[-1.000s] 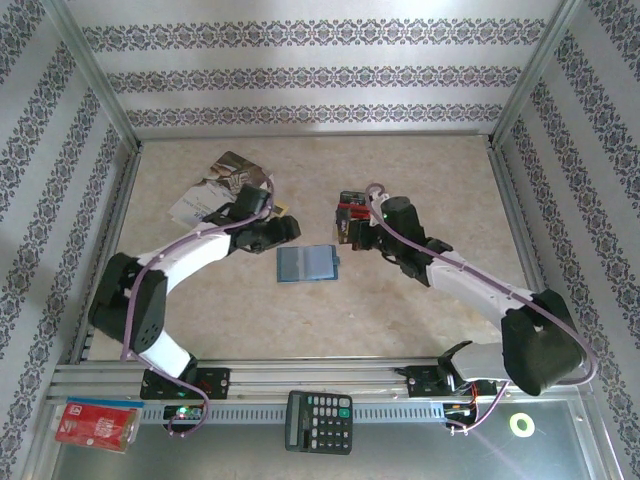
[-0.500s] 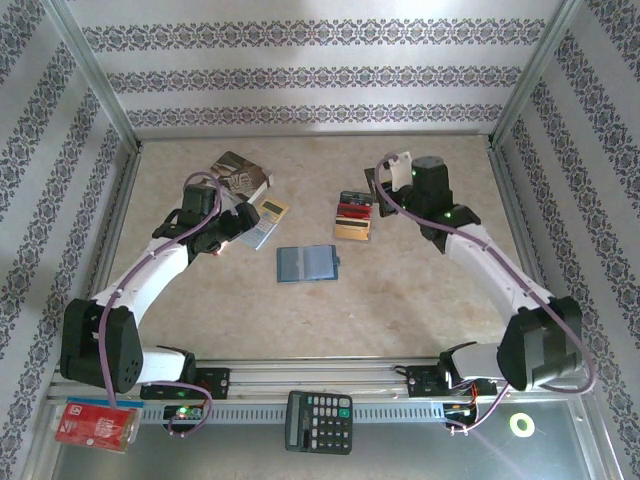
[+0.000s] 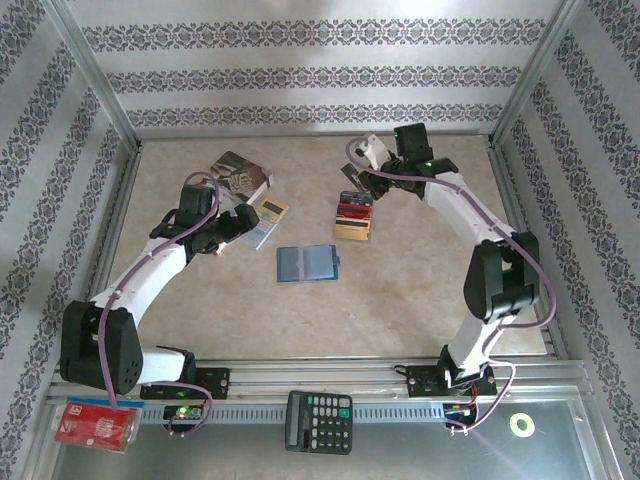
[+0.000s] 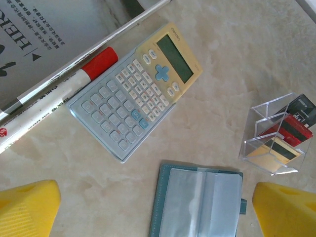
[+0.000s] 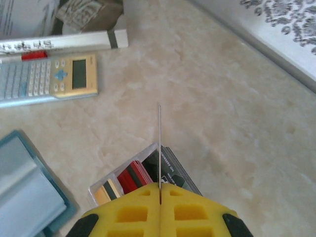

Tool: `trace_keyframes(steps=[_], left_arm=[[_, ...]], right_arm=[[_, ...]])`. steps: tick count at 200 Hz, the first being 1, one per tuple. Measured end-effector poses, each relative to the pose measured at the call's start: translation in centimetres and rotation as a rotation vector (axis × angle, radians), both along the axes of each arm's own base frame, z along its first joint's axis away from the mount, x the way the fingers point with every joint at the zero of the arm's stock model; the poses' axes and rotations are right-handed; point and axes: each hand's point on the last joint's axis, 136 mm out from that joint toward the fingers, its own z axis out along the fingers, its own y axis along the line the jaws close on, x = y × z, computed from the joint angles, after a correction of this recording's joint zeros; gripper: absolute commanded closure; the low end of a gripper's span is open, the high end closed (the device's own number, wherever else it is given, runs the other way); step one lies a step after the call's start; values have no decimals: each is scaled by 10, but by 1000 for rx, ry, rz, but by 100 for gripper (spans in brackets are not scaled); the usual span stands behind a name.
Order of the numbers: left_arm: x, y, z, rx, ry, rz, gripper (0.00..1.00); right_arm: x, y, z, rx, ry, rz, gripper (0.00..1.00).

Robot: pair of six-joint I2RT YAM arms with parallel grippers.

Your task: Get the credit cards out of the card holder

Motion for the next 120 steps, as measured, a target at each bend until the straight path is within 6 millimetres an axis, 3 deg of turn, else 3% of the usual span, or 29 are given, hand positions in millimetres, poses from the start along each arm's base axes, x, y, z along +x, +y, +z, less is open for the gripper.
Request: trace_keyframes(steps=[69,120], left_arm=[[-2,-1,0,-3,5,-12,0],[-1,-2,3,-3,4,-12,0]], right_arm=[[11,0,-41,-159,80,175,100],[13,-6,-56,-264,103,269,100]])
